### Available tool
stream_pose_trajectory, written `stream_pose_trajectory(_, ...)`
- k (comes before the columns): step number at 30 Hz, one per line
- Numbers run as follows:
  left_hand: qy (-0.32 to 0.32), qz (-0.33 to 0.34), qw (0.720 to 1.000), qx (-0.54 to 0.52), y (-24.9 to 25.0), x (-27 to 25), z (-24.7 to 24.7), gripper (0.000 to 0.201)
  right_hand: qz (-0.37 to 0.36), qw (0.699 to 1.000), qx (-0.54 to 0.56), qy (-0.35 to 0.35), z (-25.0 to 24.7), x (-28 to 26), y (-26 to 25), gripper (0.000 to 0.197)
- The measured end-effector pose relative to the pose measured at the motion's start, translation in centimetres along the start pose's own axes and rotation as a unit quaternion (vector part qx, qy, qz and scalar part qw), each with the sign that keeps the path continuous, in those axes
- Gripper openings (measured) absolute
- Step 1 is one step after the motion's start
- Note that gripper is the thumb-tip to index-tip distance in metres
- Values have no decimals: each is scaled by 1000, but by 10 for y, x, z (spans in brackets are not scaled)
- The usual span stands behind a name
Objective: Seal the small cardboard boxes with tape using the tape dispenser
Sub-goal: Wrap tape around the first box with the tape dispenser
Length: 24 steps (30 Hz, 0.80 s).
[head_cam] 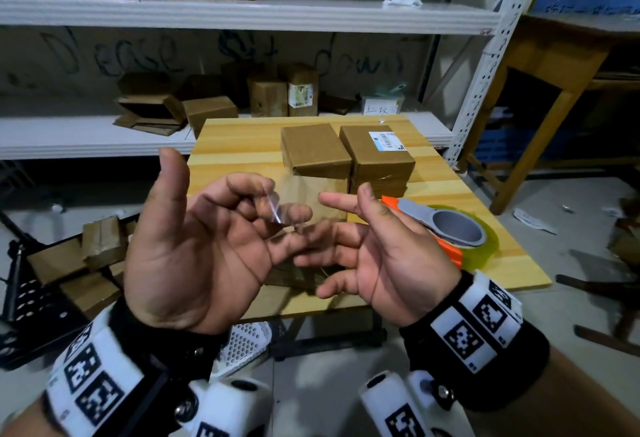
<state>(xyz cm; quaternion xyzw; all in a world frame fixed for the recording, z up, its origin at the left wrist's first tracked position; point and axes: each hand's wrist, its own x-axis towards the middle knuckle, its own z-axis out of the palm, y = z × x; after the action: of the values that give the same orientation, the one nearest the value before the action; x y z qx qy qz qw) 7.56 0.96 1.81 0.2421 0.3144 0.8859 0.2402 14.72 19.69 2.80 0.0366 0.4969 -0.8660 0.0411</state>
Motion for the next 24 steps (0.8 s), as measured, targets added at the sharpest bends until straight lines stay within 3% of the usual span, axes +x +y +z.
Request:
stream_pose_trajectory(7, 2, 14, 1000, 21, 1, 0, 3, 67, -28, 999, 6, 30, -8, 4, 3, 61)
stream_pose_trajectory(14, 64, 33, 996, 59, 6, -2, 12, 59, -47, 998, -40, 16, -20, 6, 3, 38)
stream_pose_trajectory(20, 42, 25, 997, 57, 5, 0, 6, 54, -49, 997, -59, 5, -23, 9, 7, 16)
stream_pose_trajectory(24, 64, 32, 995, 73, 5, -2, 10, 53, -55, 995, -76, 14, -24, 10, 8, 15)
